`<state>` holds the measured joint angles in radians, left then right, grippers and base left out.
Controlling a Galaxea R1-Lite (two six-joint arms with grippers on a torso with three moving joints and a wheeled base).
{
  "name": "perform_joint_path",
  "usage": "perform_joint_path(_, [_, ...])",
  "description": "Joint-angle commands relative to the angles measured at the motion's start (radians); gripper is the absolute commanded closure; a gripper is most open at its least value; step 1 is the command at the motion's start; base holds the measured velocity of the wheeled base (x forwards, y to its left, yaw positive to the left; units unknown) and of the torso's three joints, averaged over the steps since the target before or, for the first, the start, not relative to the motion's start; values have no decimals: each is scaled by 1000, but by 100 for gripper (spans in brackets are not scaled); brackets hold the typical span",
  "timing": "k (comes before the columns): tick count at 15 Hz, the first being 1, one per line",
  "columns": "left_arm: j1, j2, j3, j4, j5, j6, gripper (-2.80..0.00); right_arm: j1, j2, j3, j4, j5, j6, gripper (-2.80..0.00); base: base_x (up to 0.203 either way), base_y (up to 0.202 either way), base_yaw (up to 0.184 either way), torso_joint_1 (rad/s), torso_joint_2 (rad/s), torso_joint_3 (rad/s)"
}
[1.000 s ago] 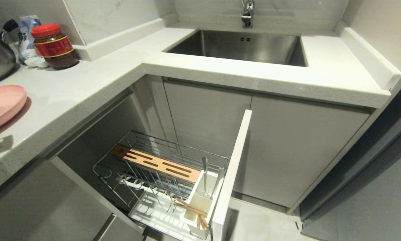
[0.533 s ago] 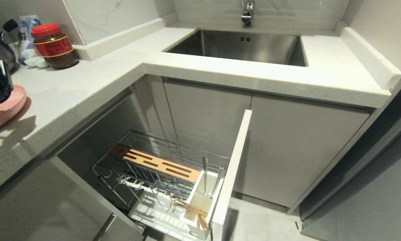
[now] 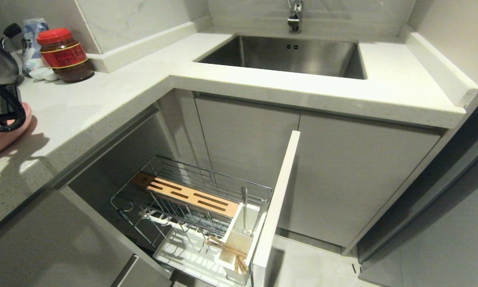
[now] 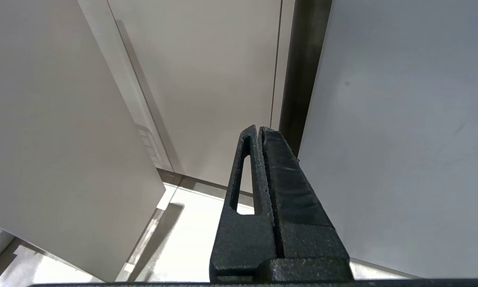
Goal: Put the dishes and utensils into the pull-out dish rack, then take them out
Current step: Take the bowl out of the cupboard, then take the chopsticks out of the cupboard
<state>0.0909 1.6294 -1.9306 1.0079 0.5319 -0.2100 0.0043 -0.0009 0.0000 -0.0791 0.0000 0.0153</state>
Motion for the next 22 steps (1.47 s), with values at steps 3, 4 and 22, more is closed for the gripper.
perform_joint_path(3, [10,-5,1,8,8,-2,-280,0,1,26,-1,0,0,0,0,0,0,0,0,0])
perform_joint_path(4, [16,-6,2,10,15,-2,-280,0,1,26,-1,0,0,0,0,0,0,0,0,0])
perform_joint_path(22, [-313,-331,172,-784,60,-207,0,0,1,26,-1,0,0,0,0,0,0,0,0,0])
